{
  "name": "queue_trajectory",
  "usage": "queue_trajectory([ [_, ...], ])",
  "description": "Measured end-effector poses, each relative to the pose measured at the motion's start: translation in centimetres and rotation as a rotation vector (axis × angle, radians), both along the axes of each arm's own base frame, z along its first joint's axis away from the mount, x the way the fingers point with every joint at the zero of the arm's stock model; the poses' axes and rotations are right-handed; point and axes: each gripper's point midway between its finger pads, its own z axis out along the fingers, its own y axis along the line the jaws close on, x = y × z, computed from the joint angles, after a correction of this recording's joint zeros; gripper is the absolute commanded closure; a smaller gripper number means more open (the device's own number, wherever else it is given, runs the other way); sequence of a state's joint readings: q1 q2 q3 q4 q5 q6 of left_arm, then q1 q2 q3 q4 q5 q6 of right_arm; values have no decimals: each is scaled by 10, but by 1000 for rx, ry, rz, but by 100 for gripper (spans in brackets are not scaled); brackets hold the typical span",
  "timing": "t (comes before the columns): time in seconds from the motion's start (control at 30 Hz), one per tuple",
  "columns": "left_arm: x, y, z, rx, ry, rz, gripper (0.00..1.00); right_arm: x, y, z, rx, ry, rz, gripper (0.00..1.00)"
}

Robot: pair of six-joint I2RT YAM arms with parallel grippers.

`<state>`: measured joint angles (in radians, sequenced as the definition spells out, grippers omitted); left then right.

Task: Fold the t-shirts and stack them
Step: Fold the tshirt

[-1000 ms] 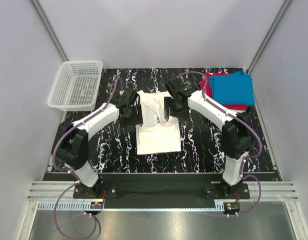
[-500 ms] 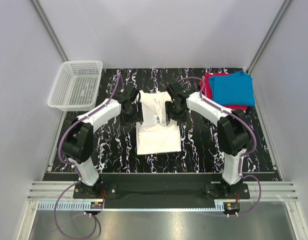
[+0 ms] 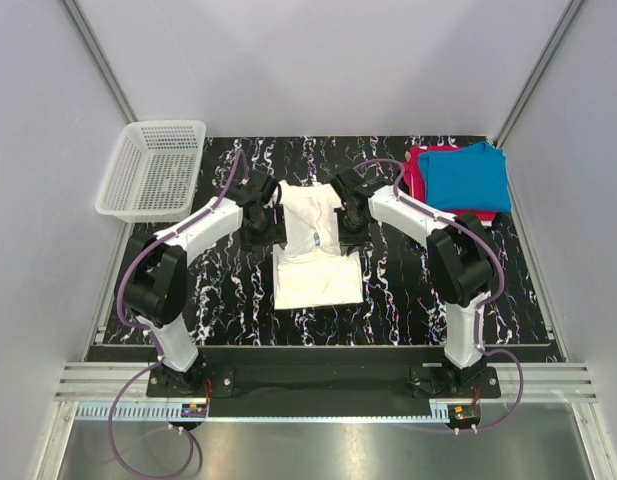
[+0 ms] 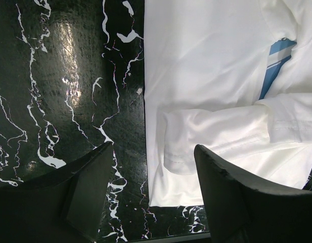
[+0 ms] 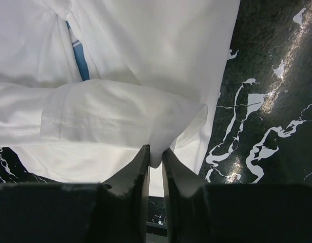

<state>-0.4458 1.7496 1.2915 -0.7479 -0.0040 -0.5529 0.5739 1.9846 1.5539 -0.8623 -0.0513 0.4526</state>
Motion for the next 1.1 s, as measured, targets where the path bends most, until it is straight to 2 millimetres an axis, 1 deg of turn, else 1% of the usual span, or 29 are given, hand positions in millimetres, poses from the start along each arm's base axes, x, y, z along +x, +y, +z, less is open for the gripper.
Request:
queue_trajectory([
  [0.1, 0, 0, 0, 0, 0, 0, 30, 2, 1, -3, -3, 4, 2, 83],
  [0.2, 0, 1, 0, 1, 0, -1, 29, 4, 2, -6, -7, 6, 4, 90],
  [0.23, 0, 1, 0, 1, 0, 0, 29, 5, 2, -6, -10, 5, 4, 90],
  [0.27, 1, 2, 0, 1, 0, 0, 29, 6, 2, -6, -10, 3, 6, 93],
  [0.3, 1, 2, -1, 1, 1, -1, 29, 8, 3, -4, -8, -1, 5, 99],
  [0.4, 1, 1, -3, -3, 14, -5, 29, 15, 5, 3, 2, -22, 7, 100],
  [0.5, 3, -5, -7, -21, 35, -22, 30, 26, 5, 13, 17, -47, -3, 100],
  [0.63, 4, -12, -11, -43, 59, -42, 35, 34, 2, 19, 25, -65, -11, 100],
  [0.77, 3, -16, -13, -60, 74, -54, 45, 35, -3, 17, 18, -58, -16, 100],
  [1.0, 0, -21, -15, -81, 93, -63, 61, 37, -3, 13, 13, -49, -15, 100],
  [1.1, 0, -22, -14, -88, 97, -66, 62, 39, -4, 10, 11, -46, -17, 100],
])
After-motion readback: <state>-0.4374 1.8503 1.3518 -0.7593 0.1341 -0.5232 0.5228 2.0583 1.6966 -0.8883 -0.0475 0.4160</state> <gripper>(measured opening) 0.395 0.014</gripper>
